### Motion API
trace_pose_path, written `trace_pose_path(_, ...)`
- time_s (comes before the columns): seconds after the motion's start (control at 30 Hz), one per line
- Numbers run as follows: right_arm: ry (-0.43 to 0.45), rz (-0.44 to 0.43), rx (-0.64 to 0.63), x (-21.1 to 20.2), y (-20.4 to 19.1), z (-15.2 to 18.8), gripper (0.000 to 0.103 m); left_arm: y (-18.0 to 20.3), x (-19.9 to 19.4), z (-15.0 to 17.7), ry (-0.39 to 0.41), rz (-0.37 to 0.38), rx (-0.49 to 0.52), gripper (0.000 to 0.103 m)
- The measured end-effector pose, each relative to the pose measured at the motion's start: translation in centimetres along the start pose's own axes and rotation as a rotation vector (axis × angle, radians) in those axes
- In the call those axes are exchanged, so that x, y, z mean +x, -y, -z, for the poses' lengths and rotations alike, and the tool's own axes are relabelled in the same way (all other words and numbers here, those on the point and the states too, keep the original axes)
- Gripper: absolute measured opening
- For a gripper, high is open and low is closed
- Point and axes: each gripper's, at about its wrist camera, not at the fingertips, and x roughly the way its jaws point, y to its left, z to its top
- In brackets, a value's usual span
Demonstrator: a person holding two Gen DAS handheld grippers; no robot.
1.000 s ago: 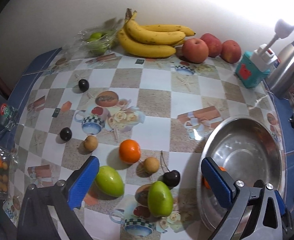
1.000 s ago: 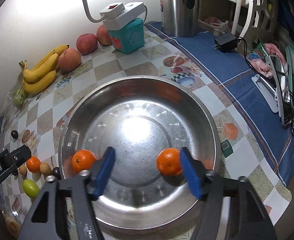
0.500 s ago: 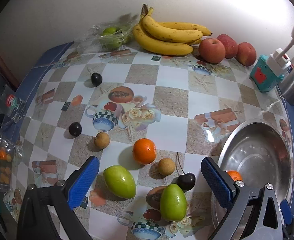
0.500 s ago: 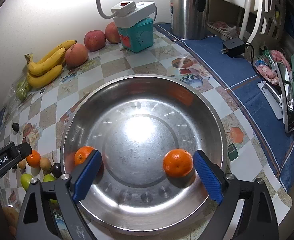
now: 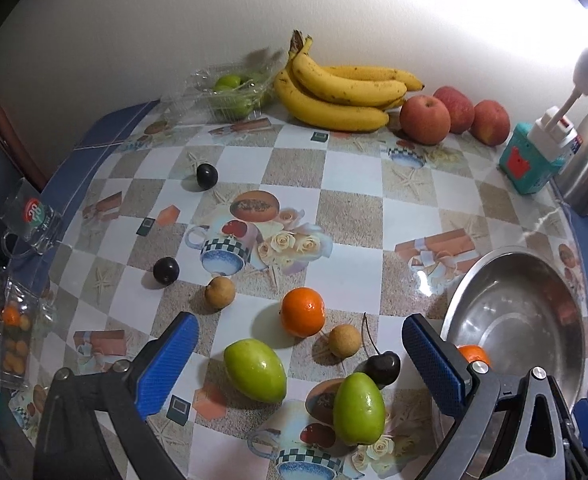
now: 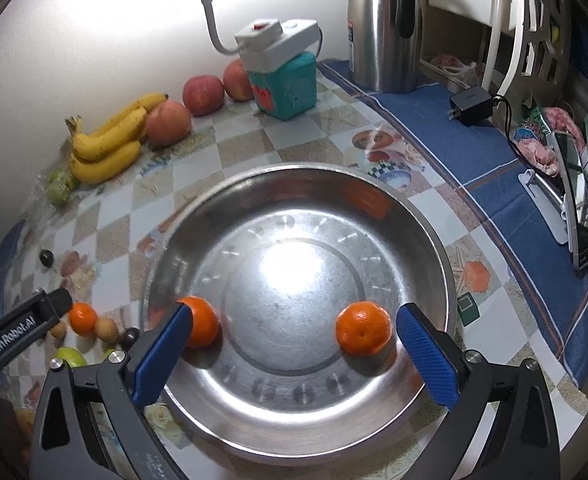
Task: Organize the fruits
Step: 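Withdraw both tools from the bowl toward the green fruits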
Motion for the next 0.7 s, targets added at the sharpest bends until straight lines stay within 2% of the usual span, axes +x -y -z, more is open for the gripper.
trace_pose_path(0.07,0.009,-0.011,0.002,-0.5,-0.1,0.1,0.101,-0.5,-0.4,0.1,0.011,-0.005,-0.01,0.103)
trace_pose_path(0.23,0.019,-0.018,0.001,-1.4,-0.6,0.6,0.101,-1.4,-1.2,0.7,0.048,-0.121,0.01,0.103)
trace_pose_path(0.4,0.035,-0.046,-0.015,-2.3,-1.3,1.0,0.101,-2.9,-1.4,1.2,0.02,-0.113,-0.025,0.103)
trace_pose_path(0.7,0.028,-0.043,-0.056,-3.1,-3.5,1.6,0.101,-5.5,-1.8,1.7,-0.02,-0.163,-0.096,0.103)
